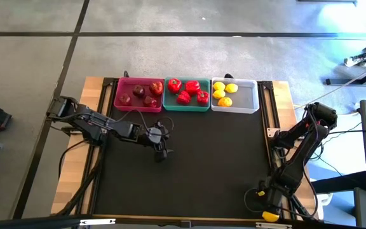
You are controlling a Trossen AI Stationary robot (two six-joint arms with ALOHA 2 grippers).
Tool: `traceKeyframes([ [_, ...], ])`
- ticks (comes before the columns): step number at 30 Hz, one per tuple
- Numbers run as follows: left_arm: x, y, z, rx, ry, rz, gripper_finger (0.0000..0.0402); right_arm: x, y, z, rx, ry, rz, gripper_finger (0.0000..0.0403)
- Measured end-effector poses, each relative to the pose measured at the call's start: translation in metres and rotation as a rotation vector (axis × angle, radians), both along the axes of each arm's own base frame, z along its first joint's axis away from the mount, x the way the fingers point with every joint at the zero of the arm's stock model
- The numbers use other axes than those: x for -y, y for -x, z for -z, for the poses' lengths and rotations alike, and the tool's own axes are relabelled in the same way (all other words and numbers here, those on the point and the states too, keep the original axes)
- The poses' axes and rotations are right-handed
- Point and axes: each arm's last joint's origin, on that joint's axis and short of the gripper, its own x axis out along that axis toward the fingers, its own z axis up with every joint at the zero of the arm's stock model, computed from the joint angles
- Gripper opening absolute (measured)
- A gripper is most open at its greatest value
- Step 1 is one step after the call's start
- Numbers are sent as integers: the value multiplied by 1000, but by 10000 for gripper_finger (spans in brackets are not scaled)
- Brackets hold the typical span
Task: Sort produce into baskets
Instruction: Put the apple into the pink bin
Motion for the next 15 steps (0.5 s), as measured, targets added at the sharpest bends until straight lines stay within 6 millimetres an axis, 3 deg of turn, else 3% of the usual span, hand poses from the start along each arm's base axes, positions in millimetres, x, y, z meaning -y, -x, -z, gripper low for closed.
traceKeyframes([
  [7,-2,0,0,6,-50,-31,381,1,-8,-4,38,-22,-26,157],
  [15,-2,0,-1,11,-46,-40,381,20,-53,-26,267,8,-62,152],
])
